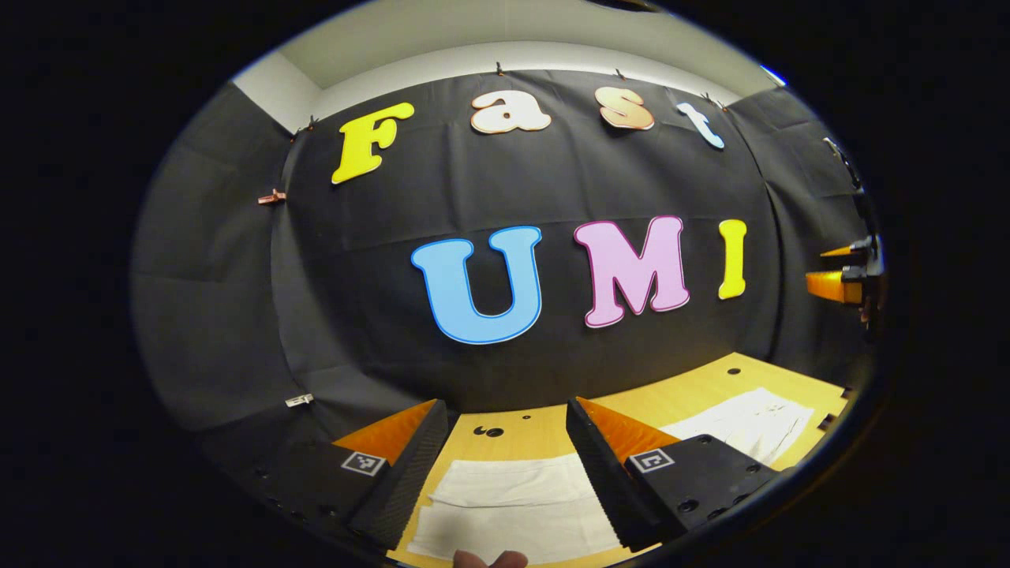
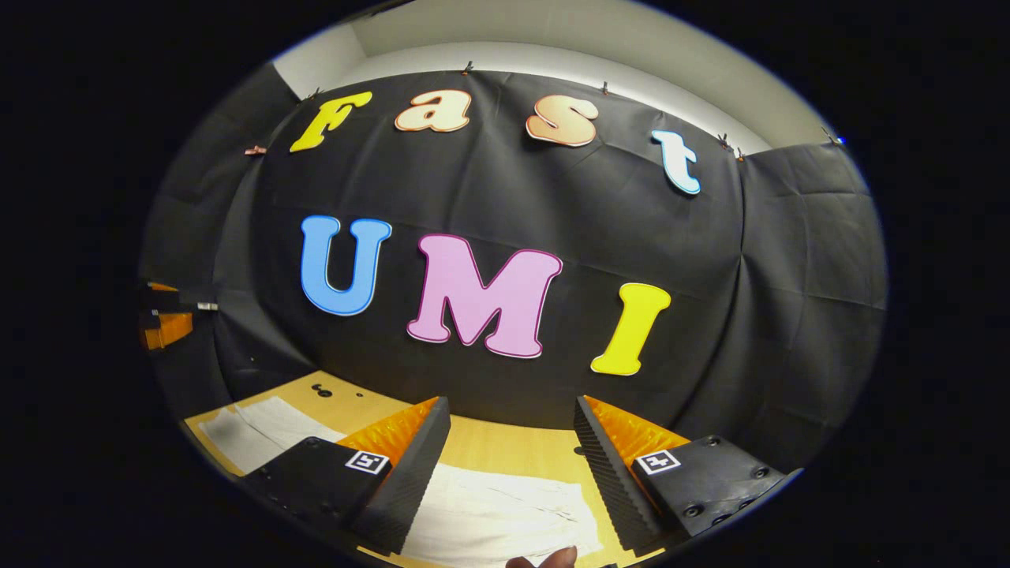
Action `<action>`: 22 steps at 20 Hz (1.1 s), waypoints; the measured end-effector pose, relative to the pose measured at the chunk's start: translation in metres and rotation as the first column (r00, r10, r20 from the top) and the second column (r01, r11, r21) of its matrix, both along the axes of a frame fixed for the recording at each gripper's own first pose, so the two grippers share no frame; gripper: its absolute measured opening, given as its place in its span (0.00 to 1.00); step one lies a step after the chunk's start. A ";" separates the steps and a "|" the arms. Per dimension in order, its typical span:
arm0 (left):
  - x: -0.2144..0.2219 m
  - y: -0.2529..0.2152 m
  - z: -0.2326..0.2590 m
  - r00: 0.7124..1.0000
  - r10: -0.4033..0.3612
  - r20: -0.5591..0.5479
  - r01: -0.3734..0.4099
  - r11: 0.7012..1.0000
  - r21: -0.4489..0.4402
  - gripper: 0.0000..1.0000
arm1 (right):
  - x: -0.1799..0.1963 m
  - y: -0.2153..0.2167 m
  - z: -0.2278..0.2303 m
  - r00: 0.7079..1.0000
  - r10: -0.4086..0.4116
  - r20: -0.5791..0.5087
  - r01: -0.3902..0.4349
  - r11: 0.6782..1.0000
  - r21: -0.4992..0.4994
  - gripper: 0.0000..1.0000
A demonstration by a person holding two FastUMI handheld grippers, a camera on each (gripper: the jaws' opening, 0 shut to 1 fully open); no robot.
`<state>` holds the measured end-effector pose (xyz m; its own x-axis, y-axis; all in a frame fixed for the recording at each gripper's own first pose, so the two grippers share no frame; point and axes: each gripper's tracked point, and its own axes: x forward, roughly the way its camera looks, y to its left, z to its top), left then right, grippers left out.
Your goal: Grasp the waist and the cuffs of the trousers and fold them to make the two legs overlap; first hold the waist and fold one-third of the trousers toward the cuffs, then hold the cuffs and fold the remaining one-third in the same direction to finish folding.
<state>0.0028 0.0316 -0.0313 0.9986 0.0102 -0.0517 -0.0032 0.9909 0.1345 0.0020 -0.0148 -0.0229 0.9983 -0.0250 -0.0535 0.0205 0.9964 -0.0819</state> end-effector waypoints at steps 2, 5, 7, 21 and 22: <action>0.000 0.009 -0.017 1.000 -0.001 -0.023 0.002 0.999 0.053 0.96 | 0.001 -0.010 -0.012 1.000 -0.011 -0.023 0.010 0.999 -0.039 0.97; -0.002 0.024 -0.059 0.996 -0.018 -0.086 0.034 0.983 0.183 0.96 | -0.001 -0.025 -0.034 0.998 -0.023 -0.061 0.016 0.993 -0.114 0.97; -0.009 0.038 -0.097 0.988 -0.033 -0.149 0.077 0.951 0.300 0.96 | -0.004 -0.037 -0.052 0.995 -0.037 -0.095 0.018 0.981 -0.194 0.97; -0.053 0.126 -0.348 0.673 -0.203 -0.711 0.677 0.555 0.483 0.95 | -0.054 -0.057 -0.140 0.951 -0.118 -0.286 -0.006 0.917 -0.399 0.97; -0.052 0.131 -0.358 0.646 -0.198 -0.737 0.702 0.533 0.472 0.95 | -0.056 -0.059 -0.141 0.948 -0.130 -0.291 0.002 0.916 -0.402 0.97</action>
